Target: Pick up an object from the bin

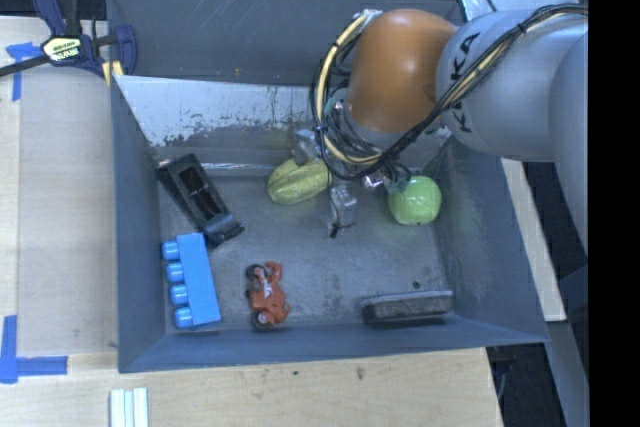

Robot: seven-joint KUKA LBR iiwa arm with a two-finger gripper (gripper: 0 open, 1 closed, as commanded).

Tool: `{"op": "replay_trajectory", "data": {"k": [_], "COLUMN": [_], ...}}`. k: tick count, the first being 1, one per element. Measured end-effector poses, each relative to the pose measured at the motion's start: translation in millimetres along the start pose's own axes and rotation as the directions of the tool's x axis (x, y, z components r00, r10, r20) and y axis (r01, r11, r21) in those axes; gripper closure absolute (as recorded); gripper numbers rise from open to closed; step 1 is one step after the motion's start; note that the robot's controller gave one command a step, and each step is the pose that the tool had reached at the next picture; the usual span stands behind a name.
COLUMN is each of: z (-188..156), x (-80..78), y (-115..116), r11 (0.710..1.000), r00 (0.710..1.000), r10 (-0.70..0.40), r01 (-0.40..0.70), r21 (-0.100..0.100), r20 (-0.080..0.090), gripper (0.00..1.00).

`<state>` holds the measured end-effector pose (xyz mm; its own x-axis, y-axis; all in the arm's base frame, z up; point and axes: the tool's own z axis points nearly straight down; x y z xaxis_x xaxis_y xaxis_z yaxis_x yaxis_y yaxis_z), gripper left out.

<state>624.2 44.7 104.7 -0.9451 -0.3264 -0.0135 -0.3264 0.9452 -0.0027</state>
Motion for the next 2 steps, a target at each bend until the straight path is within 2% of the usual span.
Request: {"op": "replay_trajectory", "data": {"k": [1,2], "z": [11.8,11.8], "x": [-11.1,-11.0], "y": [5.3,5.3], "r11": [0.99,0.99], "r00": [0.99,0.99], "r10": [0.139,0.14], "r01": [-0.139,-0.14], "r21": [0.0,0.0], "r20": [0.014,0.014], "gripper": [1.0,1.0]}}
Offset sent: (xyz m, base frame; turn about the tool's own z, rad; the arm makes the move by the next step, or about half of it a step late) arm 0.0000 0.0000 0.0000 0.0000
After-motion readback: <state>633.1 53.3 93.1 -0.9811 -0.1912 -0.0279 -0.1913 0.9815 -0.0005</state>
